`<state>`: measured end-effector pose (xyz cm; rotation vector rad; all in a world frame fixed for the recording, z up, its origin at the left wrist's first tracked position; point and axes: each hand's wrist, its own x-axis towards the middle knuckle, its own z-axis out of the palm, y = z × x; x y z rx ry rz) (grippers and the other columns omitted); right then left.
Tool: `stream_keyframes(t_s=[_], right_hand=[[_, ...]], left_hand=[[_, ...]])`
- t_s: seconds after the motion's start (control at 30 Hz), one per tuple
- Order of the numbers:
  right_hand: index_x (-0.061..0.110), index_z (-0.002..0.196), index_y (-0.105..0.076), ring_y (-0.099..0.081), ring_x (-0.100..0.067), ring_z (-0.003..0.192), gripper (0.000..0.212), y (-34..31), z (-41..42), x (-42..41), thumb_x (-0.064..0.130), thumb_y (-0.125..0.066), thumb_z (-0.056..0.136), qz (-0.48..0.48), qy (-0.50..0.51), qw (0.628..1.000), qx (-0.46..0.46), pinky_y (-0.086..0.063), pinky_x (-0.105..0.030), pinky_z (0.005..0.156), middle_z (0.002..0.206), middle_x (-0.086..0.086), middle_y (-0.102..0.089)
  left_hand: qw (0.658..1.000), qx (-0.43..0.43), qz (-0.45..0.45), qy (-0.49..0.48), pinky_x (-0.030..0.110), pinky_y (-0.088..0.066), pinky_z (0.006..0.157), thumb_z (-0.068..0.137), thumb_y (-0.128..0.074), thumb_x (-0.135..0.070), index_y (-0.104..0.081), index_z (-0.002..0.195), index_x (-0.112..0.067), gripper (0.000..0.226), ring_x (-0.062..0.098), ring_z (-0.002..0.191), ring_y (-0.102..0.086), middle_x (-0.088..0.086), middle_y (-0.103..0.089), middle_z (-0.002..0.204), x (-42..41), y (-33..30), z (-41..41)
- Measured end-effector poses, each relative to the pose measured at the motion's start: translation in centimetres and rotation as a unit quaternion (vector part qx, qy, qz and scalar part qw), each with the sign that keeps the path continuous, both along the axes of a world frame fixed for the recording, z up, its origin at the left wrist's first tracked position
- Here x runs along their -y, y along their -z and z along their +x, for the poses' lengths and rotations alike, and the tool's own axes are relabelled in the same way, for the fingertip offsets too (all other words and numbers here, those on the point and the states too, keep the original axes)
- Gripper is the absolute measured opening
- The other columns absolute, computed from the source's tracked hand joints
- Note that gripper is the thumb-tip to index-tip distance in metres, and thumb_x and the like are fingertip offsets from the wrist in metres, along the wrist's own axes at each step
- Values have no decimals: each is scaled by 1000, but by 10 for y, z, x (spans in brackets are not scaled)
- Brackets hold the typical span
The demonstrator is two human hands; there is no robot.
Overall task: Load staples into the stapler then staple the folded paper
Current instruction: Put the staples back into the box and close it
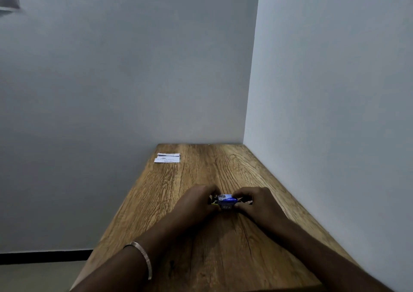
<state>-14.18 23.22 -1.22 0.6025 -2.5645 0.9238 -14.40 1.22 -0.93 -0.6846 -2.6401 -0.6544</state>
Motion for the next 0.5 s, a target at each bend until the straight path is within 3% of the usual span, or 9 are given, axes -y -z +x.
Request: stream_keyframes(t_s=[0.23,0.5], right_hand=[[23,107,-76,-66,-1,90,24,-3,-52,10,18,-75,84,21,1,1000,-8,-55,-23,82,101,8,-76],[17,111,-73,-62,-5,87,24,-2,-127,24,14,-72,86,49,24,998,-26,-38,-9,69,104,-1,-75]], left_hand=[[999,-7,-26,-37,35,-57,86,89,-69,-23,-60,122,-18,35,15,100,-64,3,-68,117,-4,1,-51],[997,-13,-46,-64,35,-56,81,89,-68,-26,-59,120,-19,34,16,95,-62,4,-67,114,-3,1,-127]])
